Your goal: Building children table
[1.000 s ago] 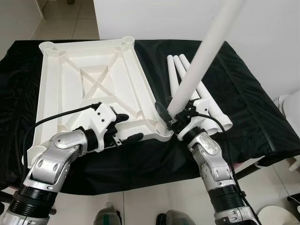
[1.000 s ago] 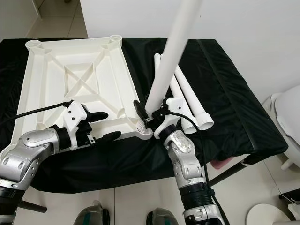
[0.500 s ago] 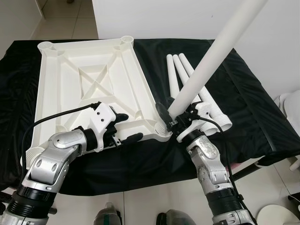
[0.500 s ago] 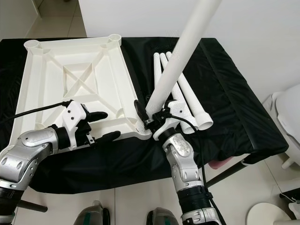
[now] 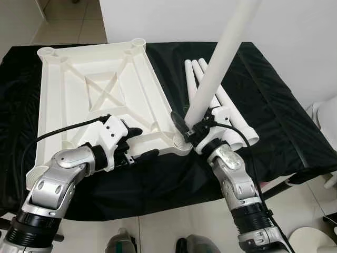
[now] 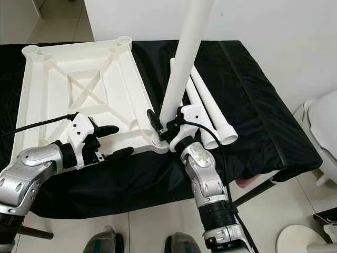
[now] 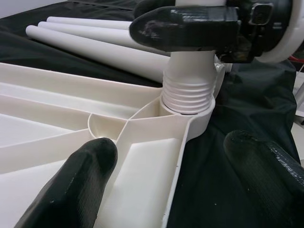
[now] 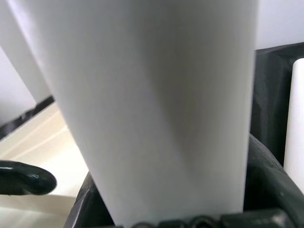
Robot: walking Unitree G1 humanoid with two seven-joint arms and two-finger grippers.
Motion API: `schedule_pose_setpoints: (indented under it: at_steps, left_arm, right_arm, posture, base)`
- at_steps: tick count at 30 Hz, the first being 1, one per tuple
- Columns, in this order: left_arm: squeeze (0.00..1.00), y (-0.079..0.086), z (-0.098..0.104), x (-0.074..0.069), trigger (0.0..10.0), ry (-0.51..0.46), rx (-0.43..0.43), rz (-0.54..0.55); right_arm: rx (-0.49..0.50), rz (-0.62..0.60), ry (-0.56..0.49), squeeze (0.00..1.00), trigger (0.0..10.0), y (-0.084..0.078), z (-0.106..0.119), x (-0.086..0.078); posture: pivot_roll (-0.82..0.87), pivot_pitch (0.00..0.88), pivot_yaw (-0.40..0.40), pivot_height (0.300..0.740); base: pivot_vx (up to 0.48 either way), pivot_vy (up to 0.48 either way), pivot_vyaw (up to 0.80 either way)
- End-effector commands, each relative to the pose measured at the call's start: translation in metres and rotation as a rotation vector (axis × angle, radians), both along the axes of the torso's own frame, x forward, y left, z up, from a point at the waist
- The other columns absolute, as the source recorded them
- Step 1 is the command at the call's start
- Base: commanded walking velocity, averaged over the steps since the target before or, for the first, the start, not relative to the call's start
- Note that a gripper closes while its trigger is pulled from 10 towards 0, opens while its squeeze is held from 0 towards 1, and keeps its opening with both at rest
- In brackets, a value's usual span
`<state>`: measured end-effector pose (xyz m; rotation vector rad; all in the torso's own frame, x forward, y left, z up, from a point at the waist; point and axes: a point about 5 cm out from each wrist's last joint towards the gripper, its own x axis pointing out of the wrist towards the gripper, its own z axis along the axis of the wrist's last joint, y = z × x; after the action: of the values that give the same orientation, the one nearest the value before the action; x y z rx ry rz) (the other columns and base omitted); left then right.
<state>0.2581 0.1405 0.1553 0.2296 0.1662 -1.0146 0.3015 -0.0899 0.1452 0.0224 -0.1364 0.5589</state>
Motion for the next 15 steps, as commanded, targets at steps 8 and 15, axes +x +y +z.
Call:
schedule_pose_setpoints:
  at_steps: [8,15]
  left_arm:
    - [0.0,0.004,0.0,0.0,10.0,-0.001,0.006,0.045]
    - [0.0,0.003,-0.001,-0.001,10.0,0.004,0.003,0.044]
  right_arm:
    - [-0.126,0.023,0.109,0.0,10.0,-0.004,-0.015,0.005]
    - [-0.14,0.028,0.107,0.0,10.0,-0.001,-0.005,0.017]
  posture:
    - [0.01,0.038,-0.013,0.74]
    - [0.01,0.039,-0.013,0.74]
  base:
    - [0.0,0.0,0.0]
    - [0.0,0.0,0.0]
